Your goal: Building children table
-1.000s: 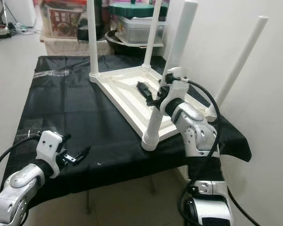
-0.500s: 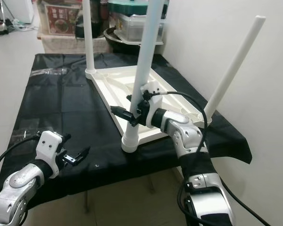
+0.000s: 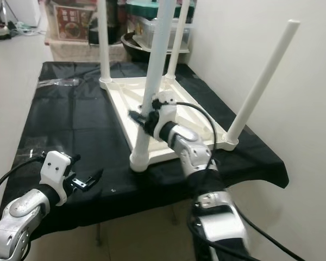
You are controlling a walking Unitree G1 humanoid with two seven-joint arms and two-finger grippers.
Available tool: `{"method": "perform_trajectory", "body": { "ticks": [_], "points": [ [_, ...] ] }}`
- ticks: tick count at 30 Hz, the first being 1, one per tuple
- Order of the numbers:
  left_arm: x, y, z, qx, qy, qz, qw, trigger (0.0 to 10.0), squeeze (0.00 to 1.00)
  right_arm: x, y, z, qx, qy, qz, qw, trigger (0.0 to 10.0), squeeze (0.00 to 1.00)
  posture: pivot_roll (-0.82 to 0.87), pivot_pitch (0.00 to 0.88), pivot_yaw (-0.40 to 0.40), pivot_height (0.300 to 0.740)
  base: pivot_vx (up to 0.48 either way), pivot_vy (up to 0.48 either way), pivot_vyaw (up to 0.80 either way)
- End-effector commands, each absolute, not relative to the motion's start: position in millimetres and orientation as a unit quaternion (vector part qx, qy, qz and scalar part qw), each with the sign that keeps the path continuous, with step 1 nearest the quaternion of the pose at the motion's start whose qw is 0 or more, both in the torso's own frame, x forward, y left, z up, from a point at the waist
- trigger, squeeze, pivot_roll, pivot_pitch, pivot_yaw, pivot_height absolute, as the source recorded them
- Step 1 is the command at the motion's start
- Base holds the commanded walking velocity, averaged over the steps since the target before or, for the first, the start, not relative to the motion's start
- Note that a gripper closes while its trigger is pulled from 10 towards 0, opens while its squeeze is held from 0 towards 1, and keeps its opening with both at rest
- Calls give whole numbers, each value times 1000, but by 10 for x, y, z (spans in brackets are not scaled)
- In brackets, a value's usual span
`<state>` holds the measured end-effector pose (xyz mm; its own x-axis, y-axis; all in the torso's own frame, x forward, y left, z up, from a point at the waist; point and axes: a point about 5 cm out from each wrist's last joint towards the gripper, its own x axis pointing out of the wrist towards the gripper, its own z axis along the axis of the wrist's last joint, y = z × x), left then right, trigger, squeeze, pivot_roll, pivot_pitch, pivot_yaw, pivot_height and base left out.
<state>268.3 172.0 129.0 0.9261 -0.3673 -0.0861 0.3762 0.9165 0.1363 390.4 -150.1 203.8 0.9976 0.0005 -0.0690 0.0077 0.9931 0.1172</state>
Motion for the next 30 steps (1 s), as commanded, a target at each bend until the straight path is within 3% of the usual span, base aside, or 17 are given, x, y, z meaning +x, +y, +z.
{"method": "perform_trajectory", "body": {
  "ticks": [1, 3, 8, 12, 13, 14, 15, 20, 21, 24, 26, 27, 29, 30],
  "points": [
    [2678, 1682, 1286, 78, 32, -195, 977, 10000, 0, 3741, -1731, 1812, 56, 80, -133, 986, 0, 0, 147, 0, -164, 740, 0, 0, 0],
    [2677, 1674, 1288, 77, 31, -196, 977, 10000, 0, 3668, -1729, 1789, 63, 80, -157, 982, 0, 0, 147, 0, -164, 740, 0, 0, 0],
    [2702, 1670, 1299, 72, 30, -192, 978, 10000, 0, 3438, -1415, 1651, 121, 91, -160, 975, 0, 0, 134, 0, -147, 740, 0, 0, 0],
    [2707, 1671, 1303, 70, 29, -191, 979, 10000, 0, 3431, -1366, 1636, 128, 99, -168, 973, 0, 0, 134, 0, -147, 740, 0, 0, 0],
    [2714, 1660, 1307, 70, 28, -193, 978, 10000, 0, 3441, -1293, 1657, 124, 100, -140, 977, 10000, 624, 124, 0, -145, 740, 0, 0, 0],
    [2720, 1651, 1310, 70, 27, -195, 978, 10000, 0, 3445, -1238, 1671, 122, 101, -119, 980, 10000, 624, 124, 0, -145, 740, 0, 0, 0],
    [2722, 1643, 1307, 69, 27, -196, 978, 10000, 0, 3459, -1213, 1733, 134, 94, -96, 982, 10000, 1000, 123, 0, -148, 740, 0, 0, 0],
    [2720, 1633, 1299, 68, 27, -195, 978, 10000, 0, 3505, -1197, 1929, 178, 69, -27, 981, 10000, 1000, 122, 0, -152, 740, 0, 0, 0],
    [2720, 1631, 1296, 67, 27, -195, 978, 10000, 0, 3524, -1189, 2063, 190, 39, 38, 980, 10000, 0, 120, 0, -152, 740, 0, 0, 0],
    [2720, 1630, 1293, 67, 27, -195, 978, 10000, 0, 3528, -1184, 2157, 195, 16, 84, 977, 10000, 0, 120, 0, -152, 740, 0, 0, 0],
    [2720, 1620, 1283, 66, 28, -196, 978, 10000, 0, 3489, -1203, 2295, 175, -36, 191, 965, 10000, 0, 120, 0, -155, 740, 0, 0, 0],
    [2720, 1620, 1283, 66, 28, -196, 978, 10000, 0, 3489, -1203, 2295, 175, -36, 191, 965, 10000, 0, 120, 0, -155, 740, 0, 0, 0],
    [2726, 1613, 1282, 66, 27, -197, 978, 10000, 0, 3376, -1124, 2320, 154, -49, 321, 933, 10000, 0, 120, 0, -155, 740, 0, 0, 0],
    [2726, 1613, 1282, 66, 27, -197, 978, 10000, 0, 3376, -1124, 2320, 154, -49, 321, 933, 10000, 0, 120, 0, -155, 740, 0, 0, 0]
  ]
}}
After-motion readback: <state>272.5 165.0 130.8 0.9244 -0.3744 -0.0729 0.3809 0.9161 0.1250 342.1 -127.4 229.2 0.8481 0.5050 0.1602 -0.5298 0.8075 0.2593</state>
